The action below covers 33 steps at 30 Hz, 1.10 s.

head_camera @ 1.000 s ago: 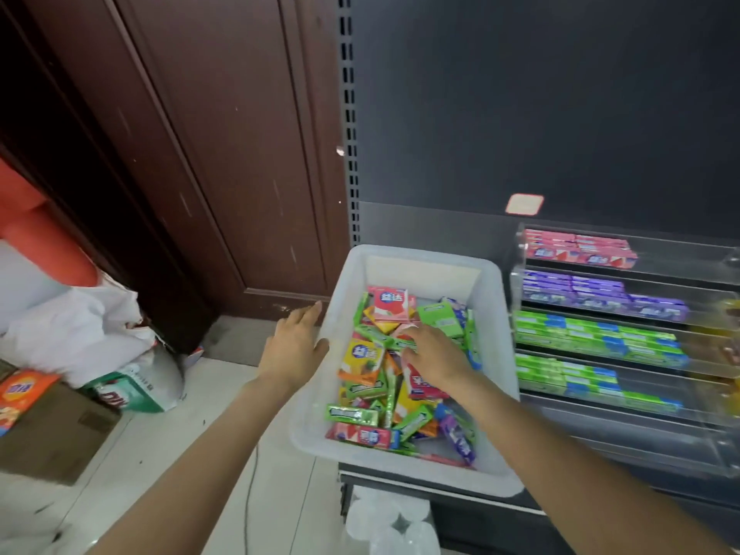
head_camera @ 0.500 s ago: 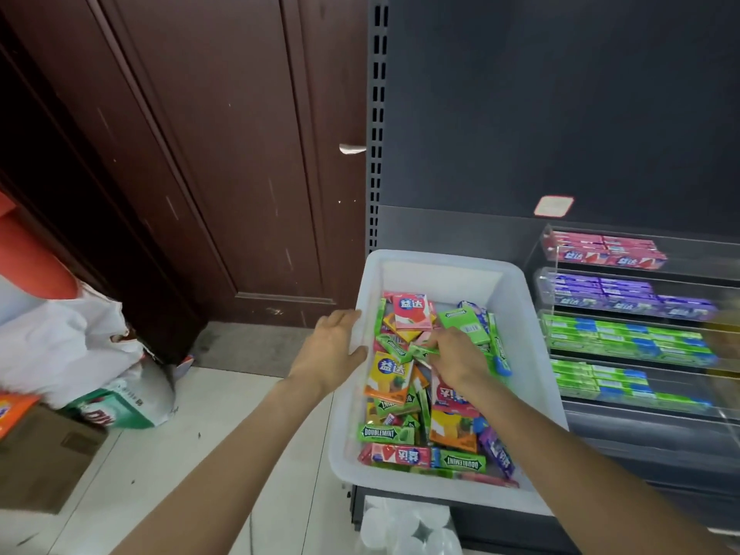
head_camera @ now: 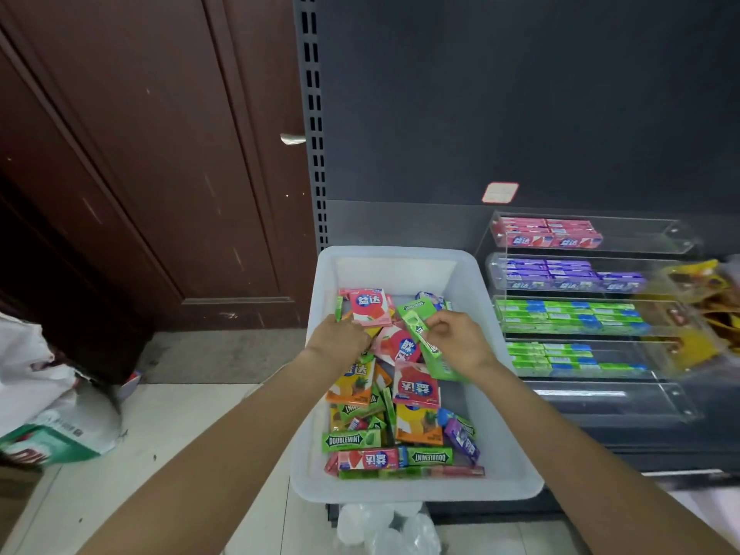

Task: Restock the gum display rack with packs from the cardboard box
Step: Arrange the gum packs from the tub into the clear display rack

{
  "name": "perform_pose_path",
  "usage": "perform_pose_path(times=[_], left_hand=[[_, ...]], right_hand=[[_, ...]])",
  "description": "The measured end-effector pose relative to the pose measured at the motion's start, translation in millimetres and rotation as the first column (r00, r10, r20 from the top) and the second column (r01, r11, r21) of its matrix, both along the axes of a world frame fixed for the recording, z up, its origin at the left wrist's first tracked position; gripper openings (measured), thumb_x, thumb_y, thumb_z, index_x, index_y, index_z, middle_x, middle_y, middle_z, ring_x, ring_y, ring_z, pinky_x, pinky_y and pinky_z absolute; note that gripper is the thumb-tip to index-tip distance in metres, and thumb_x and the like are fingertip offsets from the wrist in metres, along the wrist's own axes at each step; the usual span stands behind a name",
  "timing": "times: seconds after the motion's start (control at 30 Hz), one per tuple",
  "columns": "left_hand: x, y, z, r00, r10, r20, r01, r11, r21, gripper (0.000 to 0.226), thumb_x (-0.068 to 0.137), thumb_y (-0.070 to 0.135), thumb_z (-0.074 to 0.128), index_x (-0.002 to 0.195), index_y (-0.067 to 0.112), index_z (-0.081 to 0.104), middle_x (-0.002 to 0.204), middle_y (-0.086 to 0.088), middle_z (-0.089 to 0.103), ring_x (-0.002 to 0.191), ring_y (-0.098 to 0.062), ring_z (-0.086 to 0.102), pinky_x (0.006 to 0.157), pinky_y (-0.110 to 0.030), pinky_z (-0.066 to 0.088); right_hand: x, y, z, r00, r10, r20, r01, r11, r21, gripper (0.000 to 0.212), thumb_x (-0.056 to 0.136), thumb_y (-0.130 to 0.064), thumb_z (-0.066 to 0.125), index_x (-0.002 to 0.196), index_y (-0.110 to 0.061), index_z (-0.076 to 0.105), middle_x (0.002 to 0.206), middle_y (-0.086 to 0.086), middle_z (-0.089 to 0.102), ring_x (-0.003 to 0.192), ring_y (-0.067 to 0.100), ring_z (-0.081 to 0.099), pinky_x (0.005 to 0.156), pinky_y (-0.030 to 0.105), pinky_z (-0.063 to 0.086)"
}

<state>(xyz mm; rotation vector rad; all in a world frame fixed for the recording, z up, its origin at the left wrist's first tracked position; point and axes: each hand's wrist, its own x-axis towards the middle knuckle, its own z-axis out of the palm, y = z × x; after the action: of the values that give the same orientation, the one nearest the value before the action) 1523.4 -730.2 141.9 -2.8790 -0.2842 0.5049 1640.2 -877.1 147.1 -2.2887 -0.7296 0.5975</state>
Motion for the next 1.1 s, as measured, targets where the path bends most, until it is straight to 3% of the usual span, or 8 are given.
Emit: perform_pose_path(times=[0.17,0.3,0.43,0.5,0.63,0.83,0.97,1.1], left_hand=[[4,3,-5,0.998,0.011,0.063,-0.007,0.999,-0.052,0.033,0.09,0.004,0.05,0.121,0.015,0.051,0.117,-0.006,0.058,0.113,-0.026,0.051,0.095,-0.036,0.035],[7,-2,-3,0.958,0.198,0.206,-0.112,0.923,-0.367,0.024,0.096,0.024,0.048,0.119,0.017,0.05,0.109,-0.008,0.063,0.104,-0.029,0.057,0.09,-0.034,0.038],[12,-20,-1,0.849,0.434,0.302,-0.091,0.682,-0.725,0.023,0.093,0.024,0.054,0.113,0.012,0.052,0.102,-0.008,0.063,0.095,-0.027,0.059,0.082,-0.035,0.048],[18,-33,6,0.782,0.534,0.321,-0.049,0.567,-0.822,0.023,0.092,0.027,0.057,0.109,0.011,0.054,0.09,-0.003,0.058,0.079,-0.017,0.055,0.07,-0.026,0.044],[38,-66,24,0.653,0.689,0.313,0.045,0.377,-0.925,0.015,0.085,0.022,0.068,0.094,0.014,0.06,0.074,0.007,0.052,0.064,-0.005,0.049,0.054,-0.009,0.038],[86,-122,39,0.57,0.808,0.148,0.082,0.124,-0.989,0.021,0.084,0.01,0.068,0.102,0.0,0.066,0.085,-0.011,0.061,0.064,-0.012,0.057,0.052,-0.012,0.048],[120,-164,44,0.604,0.775,0.187,0.053,0.195,-0.979,0.021,0.085,0.008,0.066,0.106,0.006,0.066,0.077,-0.001,0.061,0.057,-0.001,0.058,0.056,-0.008,0.043],[147,-201,42,0.618,0.75,0.234,0.037,0.27,-0.962,0.021,0.086,0.01,0.065,0.107,0.009,0.066,0.086,-0.002,0.061,0.067,-0.004,0.059,0.059,-0.004,0.042]], right_hand=[[3,-4,3,0.995,-0.066,-0.073,0.068,0.997,0.033,0.022,0.088,-0.011,0.062,0.109,-0.005,0.063,0.11,0.012,0.065,0.1,0.02,0.059,0.079,0.017,0.038],[5,-11,10,0.99,-0.085,-0.112,0.094,0.992,0.08,0.018,0.089,-0.013,0.062,0.106,-0.008,0.063,0.099,0.009,0.061,0.094,0.018,0.057,0.078,0.02,0.038],[9,-24,21,0.992,-0.071,-0.105,0.088,0.981,0.171,0.008,0.087,-0.01,0.063,0.088,-0.016,0.058,0.085,0.009,0.063,0.082,0.02,0.058,0.075,0.026,0.043],[13,-36,30,0.993,-0.066,-0.094,0.086,0.971,0.222,0.009,0.086,-0.008,0.064,0.085,-0.015,0.058,0.08,0.007,0.063,0.076,0.017,0.057,0.071,0.025,0.043],[33,-74,46,0.994,-0.064,-0.093,0.09,0.95,0.3,0.015,0.085,-0.005,0.063,0.083,-0.02,0.06,0.073,-0.007,0.061,0.07,0.005,0.056,0.068,0.024,0.043],[79,-142,65,0.982,-0.027,-0.187,0.085,0.946,0.313,0.03,0.088,0.004,0.055,0.105,-0.021,0.057,0.085,-0.002,0.06,0.073,0.006,0.057,0.063,0.017,0.047],[120,-188,64,0.984,0.008,-0.178,0.044,0.957,0.288,0.06,0.086,0.007,0.054,0.129,-0.035,0.048,0.092,0.006,0.051,0.077,0.017,0.055,0.073,0.035,0.053],[162,-223,51,0.998,0.018,-0.058,-0.002,0.961,0.276,0.04,0.084,0.001,0.063,0.104,-0.032,0.054,0.095,0.013,0.058,0.082,0.03,0.06,0.078,0.048,0.053]])
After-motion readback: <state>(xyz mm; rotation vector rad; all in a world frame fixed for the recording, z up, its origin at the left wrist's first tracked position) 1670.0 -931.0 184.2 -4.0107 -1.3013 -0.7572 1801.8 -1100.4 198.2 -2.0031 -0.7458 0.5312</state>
